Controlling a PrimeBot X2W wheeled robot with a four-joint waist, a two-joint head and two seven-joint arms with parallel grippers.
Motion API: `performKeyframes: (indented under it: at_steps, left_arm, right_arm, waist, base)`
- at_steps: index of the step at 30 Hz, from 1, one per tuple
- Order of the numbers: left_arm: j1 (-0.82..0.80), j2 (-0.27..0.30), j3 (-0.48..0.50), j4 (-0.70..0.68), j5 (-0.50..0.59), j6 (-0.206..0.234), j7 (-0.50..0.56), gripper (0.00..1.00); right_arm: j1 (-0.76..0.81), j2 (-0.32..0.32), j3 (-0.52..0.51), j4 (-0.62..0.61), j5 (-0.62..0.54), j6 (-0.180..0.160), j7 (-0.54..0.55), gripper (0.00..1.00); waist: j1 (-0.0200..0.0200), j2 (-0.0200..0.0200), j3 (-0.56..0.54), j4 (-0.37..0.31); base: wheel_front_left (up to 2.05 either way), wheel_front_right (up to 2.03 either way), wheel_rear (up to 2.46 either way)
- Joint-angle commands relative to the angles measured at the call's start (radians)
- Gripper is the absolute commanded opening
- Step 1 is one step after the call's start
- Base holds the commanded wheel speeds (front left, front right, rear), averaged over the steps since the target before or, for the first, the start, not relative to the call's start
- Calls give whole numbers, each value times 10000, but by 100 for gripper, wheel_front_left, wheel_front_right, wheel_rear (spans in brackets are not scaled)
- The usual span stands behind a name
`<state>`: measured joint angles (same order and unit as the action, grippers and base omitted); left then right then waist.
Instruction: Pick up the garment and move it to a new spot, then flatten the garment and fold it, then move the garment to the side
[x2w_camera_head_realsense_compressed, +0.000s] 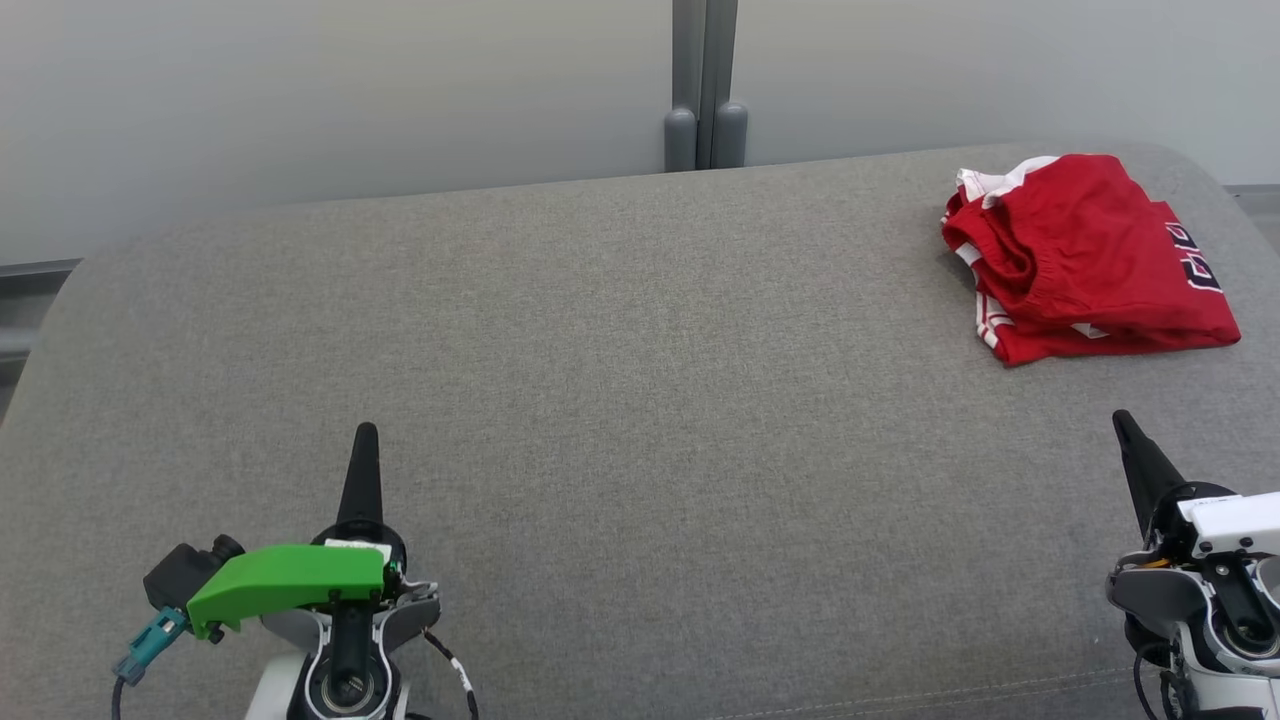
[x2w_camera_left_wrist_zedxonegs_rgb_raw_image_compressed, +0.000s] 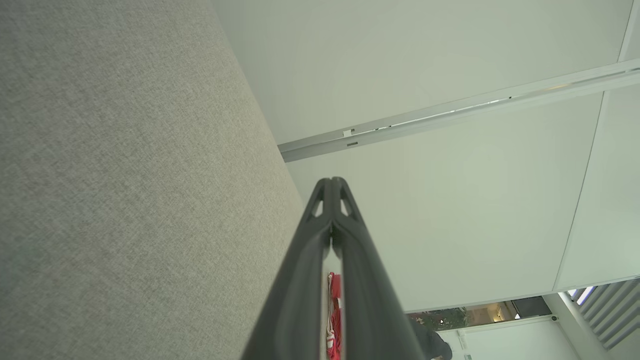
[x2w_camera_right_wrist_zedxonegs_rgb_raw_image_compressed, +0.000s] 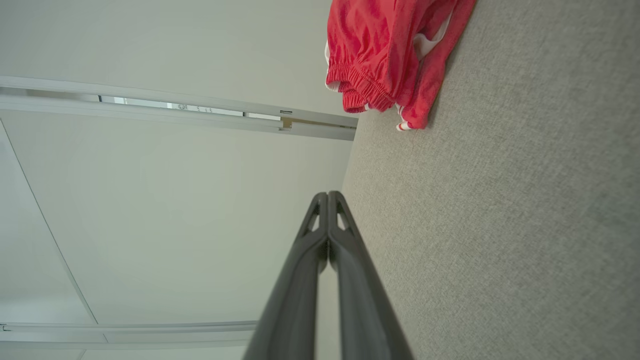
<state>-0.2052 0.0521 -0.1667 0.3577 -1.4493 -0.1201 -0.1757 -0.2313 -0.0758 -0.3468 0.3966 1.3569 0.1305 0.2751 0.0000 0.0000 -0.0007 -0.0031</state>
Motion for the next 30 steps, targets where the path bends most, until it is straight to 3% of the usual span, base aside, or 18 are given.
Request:
performKeyframes:
  at_steps: [1,30]
  left_arm:
    - [-284,15,-43,1,-276,-63,43,0]
    - [-779,-18,-351,344,-2263,-138,165,0]
  right_arm:
    - [-198,-74,-87,-1,247,3,96,0]
    - [-409,-163,-625,187,2048,4,852,0]
  waist:
    - [0,0,7,2]
    - [0,0,139,31]
  base:
    - [0,0,0]
    - [0,0,0]
